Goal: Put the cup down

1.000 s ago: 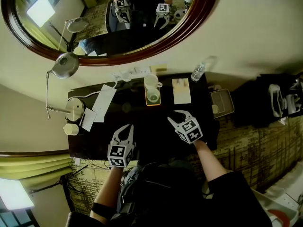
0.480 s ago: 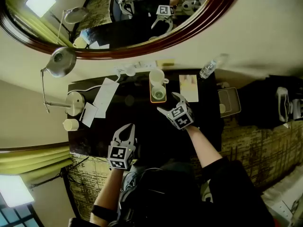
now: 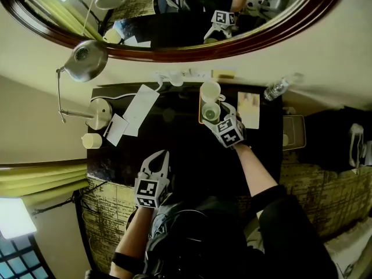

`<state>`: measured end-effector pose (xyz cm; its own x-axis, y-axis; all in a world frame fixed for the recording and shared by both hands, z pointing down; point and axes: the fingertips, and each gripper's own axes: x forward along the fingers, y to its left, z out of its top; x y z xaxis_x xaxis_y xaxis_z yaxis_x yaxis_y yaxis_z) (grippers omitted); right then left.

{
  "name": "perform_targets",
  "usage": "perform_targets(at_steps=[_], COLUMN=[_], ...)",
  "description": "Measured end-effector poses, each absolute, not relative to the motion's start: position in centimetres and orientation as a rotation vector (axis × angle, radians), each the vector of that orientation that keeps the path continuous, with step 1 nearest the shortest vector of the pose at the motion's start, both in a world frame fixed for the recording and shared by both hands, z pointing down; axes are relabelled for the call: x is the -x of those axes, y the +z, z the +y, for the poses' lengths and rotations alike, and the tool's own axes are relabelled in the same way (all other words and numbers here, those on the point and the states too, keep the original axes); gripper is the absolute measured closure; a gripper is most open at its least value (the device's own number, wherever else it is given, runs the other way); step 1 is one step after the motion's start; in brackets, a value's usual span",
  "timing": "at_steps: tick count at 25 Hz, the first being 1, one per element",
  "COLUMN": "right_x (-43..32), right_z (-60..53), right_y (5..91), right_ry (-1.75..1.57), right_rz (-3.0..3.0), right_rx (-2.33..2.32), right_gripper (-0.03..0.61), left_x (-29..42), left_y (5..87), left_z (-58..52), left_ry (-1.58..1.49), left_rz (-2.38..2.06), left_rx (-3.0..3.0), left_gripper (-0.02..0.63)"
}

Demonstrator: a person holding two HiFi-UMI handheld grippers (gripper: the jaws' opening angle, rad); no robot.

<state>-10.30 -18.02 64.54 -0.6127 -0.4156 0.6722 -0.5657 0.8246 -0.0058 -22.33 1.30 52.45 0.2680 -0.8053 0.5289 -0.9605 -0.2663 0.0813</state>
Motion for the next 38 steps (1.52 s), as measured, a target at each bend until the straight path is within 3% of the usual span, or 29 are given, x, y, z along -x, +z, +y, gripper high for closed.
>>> perform_targets(at_steps=[8, 16, 22, 38], right_x=[11.3, 11.4, 11.5, 7.4], right_z=[-18.0, -17.0, -17.2, -15.2], right_y=[65.8, 66.7, 66.8, 63.3], right_ry=[-0.133, -0.335, -0.431, -0.463], right_rz=[-2.138, -1.961, -1.88, -1.832], right_rx=[-0.455, -0.218, -0.151, -0.189], right_gripper=[0.12, 0.12, 0.183, 0.195], left_x=[23.6, 23.4, 23.8, 22.7], left_y=[53.3, 53.9, 54.0, 54.3], left_z=[1.9, 2.1, 2.7, 2.6], left_ry=[0.517, 0.472, 0.458, 0.438], left_rz=[-1.628, -1.63, -1.639, -1.579], left_rx=[-2.112, -2.096, -2.082, -2.123], left_gripper=[0.614, 0.614, 0.614, 0.614])
